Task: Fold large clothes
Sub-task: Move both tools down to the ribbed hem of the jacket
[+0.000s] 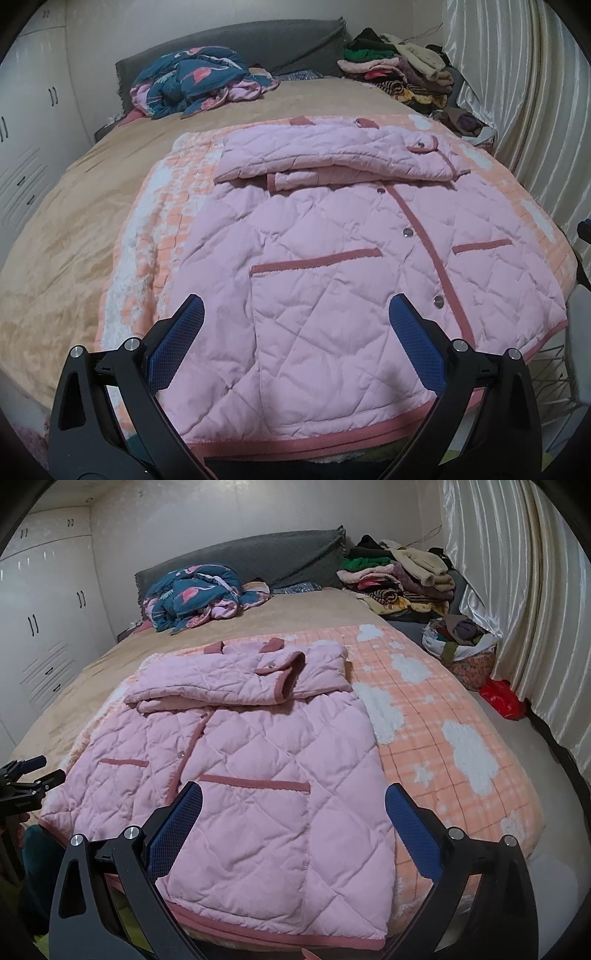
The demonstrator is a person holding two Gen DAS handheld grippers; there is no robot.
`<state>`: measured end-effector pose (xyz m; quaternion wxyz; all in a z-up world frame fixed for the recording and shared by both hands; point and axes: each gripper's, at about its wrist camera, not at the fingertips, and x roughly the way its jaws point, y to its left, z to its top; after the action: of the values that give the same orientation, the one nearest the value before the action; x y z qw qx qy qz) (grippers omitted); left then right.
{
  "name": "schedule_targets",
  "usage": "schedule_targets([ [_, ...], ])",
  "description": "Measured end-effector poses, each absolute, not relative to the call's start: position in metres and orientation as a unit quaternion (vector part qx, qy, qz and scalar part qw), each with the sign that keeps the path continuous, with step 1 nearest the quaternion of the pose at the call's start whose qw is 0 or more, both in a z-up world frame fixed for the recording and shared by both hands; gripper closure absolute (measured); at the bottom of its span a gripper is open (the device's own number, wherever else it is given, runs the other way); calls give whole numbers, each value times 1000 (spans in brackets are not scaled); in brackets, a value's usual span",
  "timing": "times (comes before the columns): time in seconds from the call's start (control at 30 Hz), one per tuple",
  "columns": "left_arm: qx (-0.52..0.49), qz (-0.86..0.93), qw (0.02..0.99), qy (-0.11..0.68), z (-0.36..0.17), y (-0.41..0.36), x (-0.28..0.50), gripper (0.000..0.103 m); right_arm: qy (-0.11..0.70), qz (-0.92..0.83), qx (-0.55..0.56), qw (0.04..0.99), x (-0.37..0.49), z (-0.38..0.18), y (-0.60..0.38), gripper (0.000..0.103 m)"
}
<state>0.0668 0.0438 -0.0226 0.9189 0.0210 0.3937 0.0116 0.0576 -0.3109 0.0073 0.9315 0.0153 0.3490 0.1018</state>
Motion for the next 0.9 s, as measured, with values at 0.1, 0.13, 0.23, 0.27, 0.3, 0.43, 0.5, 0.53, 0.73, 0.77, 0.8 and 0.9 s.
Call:
schedule_targets([
  [0.1,17,16,916,401,-29,47,66,9,354,98,20,930,57,2,-316,4],
  [0.13,16,17,915,404,-31,49,65,9,355,97,20,930,57,1,-318,4],
  [0.23,12,20,909,415,-39,53,65,9,359,94,22,928,57,-4,-322,4],
  [0.27,11,21,908,419,-41,54,65,9,362,92,22,927,57,-6,-324,4],
  [0.3,10,22,907,421,-43,55,64,9,364,90,24,927,57,-8,-326,4],
  [0.43,0,30,899,436,-56,65,61,9,371,85,27,924,56,-16,-333,4],
  [0.5,-2,35,896,443,-61,70,60,9,376,81,28,923,55,-21,-338,4],
  [0.53,-5,38,894,446,-64,74,59,9,379,78,30,922,55,-24,-341,4],
  [0.73,-25,54,884,464,-75,92,59,9,397,67,41,914,53,-45,-355,4],
  [0.77,-25,55,883,465,-75,93,59,9,399,66,41,914,53,-49,-357,4],
  [0.8,-28,57,882,467,-77,95,59,9,402,63,42,912,52,-53,-359,4],
  [0.9,-36,61,878,473,-80,100,59,9,410,59,49,909,51,-62,-365,4],
])
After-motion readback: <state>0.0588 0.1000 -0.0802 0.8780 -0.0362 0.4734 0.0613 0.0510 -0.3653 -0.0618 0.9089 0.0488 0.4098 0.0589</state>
